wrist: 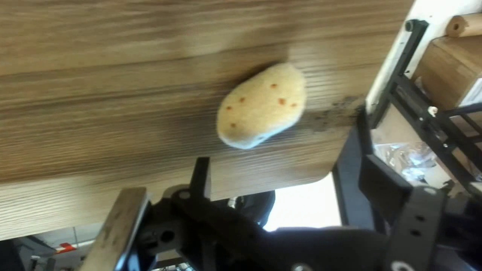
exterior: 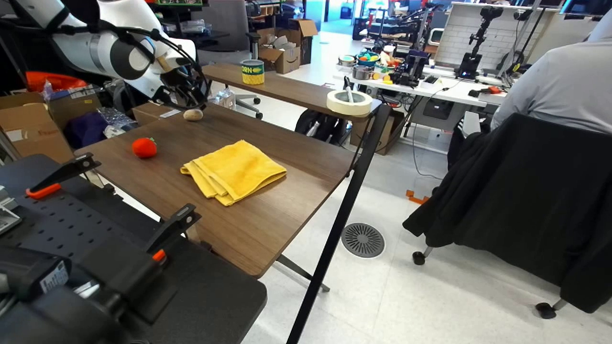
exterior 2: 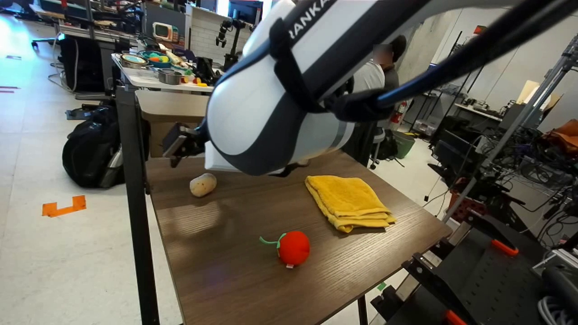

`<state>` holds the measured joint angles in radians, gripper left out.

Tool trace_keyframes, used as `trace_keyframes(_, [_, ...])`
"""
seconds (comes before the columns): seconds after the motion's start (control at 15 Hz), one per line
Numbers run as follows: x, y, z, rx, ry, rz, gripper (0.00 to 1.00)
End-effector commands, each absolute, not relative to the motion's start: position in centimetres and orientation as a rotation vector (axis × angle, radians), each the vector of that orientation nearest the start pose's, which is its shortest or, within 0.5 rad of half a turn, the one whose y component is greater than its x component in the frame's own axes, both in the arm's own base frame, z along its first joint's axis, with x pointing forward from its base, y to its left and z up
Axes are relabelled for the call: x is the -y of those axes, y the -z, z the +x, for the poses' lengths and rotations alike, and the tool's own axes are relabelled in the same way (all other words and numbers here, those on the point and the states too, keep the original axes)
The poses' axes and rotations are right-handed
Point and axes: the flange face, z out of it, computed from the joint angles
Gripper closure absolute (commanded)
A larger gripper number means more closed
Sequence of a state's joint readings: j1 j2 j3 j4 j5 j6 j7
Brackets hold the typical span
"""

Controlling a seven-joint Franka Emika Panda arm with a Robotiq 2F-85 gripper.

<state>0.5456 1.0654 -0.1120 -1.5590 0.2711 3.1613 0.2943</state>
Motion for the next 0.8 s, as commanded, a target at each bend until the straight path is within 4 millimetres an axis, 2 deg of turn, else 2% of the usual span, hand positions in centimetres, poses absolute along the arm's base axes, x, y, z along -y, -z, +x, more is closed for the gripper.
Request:
trace_keyframes(0.0, [-31.8,-7.5,65.6,-0.054,0.704,-2.81,0.0])
trace_keyframes(0.2, [-33.0,-6.5,65.4,-0.045,0.645,-2.829,0.0])
trace_keyframes(0.4, [-33.1,-5.8,65.6,-0.047,0.617,-2.848,0.0])
trace_keyframes(0.73, [-33.4,-7.5,65.6,-0.034,0.631,-2.851,0.0])
